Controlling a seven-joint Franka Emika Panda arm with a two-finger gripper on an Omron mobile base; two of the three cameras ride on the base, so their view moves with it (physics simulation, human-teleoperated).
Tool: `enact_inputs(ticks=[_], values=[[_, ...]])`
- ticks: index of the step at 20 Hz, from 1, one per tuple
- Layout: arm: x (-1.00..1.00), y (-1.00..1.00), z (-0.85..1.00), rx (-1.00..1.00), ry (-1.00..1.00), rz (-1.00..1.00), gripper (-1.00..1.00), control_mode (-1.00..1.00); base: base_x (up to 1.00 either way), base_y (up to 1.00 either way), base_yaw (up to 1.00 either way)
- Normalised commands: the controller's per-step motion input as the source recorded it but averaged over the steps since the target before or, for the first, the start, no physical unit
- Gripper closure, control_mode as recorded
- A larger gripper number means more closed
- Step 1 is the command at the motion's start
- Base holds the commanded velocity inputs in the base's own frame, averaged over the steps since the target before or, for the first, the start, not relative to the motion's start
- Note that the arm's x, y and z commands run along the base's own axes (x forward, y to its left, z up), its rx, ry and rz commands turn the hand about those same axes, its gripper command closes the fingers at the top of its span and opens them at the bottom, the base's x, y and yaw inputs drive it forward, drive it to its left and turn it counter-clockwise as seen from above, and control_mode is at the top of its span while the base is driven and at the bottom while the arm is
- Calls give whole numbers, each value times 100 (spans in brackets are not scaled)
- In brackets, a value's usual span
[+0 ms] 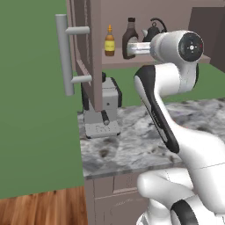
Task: Pick the syrup bottle and honey bottle from the cabinet and place them next to the mug.
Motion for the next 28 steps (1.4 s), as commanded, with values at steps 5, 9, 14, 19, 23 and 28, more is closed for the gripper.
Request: enact_inputs(ticks=[5,9,14,19,23,28], values=[[4,-32,25,8,-6,1,-100,-100,0,0,0],[2,-20,6,3,11,3,-100,-100,0,0,0],[0,-2,0,0,33,0,-100,-100,0,0,0],[0,4,0,0,17,0,-100,-100,0,0,0],[14,5,-16,0,0,0,-100,-100,0,0,0],[38,3,-24,0,0,-1,-100,-100,0,0,0]])
